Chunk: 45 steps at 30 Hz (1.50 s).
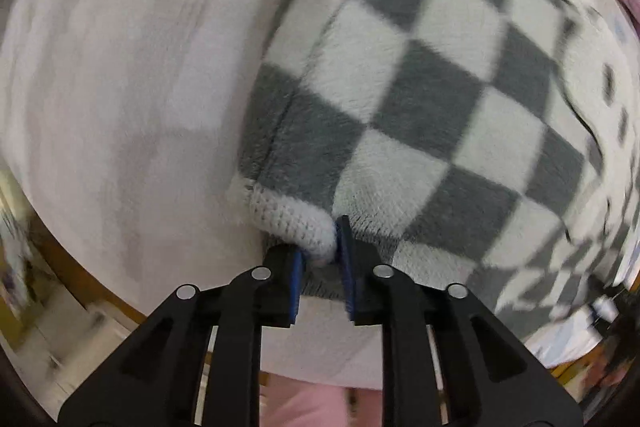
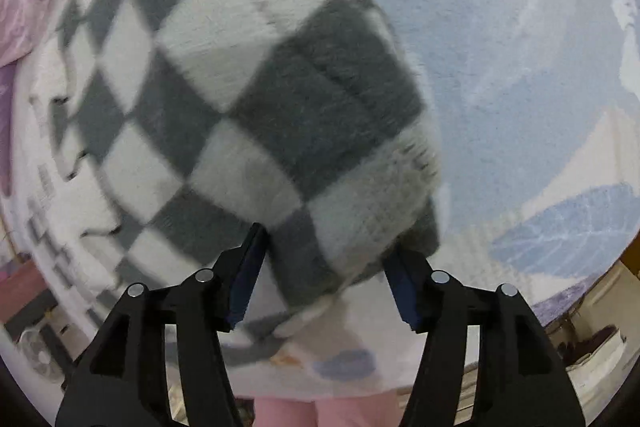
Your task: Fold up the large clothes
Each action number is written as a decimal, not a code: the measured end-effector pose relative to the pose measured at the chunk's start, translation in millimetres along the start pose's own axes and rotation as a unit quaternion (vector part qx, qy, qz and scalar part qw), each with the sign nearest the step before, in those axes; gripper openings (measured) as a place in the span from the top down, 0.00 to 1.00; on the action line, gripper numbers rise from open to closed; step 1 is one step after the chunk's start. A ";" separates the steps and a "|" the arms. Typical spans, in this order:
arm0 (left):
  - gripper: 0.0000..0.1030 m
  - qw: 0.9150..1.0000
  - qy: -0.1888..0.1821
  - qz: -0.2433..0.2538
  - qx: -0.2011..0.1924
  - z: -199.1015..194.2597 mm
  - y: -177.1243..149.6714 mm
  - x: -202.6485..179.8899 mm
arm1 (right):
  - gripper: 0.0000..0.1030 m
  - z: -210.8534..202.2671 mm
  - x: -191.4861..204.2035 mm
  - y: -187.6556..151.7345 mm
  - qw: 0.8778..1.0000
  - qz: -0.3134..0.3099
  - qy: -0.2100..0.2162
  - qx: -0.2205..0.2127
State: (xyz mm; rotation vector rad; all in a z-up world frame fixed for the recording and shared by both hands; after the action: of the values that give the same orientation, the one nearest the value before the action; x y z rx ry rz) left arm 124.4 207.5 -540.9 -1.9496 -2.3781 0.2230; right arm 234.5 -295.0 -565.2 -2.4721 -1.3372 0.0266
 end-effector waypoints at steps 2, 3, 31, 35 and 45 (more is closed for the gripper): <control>0.77 0.999 0.023 0.033 -0.004 -14.0 -1.6 -5.7 | 0.27 -27.9 -0.7 0.1 0.998 -0.030 -0.031 -0.043; 0.69 0.998 0.036 0.047 -0.006 -22.1 -2.7 -7.3 | 0.24 -47.0 0.6 0.5 0.995 -0.048 -0.045 -0.076; 0.86 0.904 0.024 0.161 -0.394 -25.1 197.0 -169.8 | 0.87 1.6 269.6 50.2 0.860 -0.296 0.199 -0.365; 0.87 0.903 0.045 0.132 -0.405 -28.8 199.3 -135.2 | 1.00 -10.4 242.5 65.9 0.862 -0.281 0.177 -0.384; 0.97 0.908 0.148 0.076 -0.385 -44.5 156.5 -14.8 | 1.00 -58.7 89.7 103.6 0.872 -0.182 0.028 -0.454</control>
State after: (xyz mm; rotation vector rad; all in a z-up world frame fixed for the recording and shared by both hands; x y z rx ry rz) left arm 285.3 226.2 -519.4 -2.2095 -2.2826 -1.0883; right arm 378.7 -290.3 -527.8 -2.7767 -2.1088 -0.9647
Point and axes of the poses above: each gripper's, at about its wrist camera, not at the fingertips, and z roughly the way its jaws point, x to its left, y to its top, the point moved 8 cm from there along z, roughly the way its jaws point, and after that the axes turned 12 degrees about z, right-handed, at the moved point
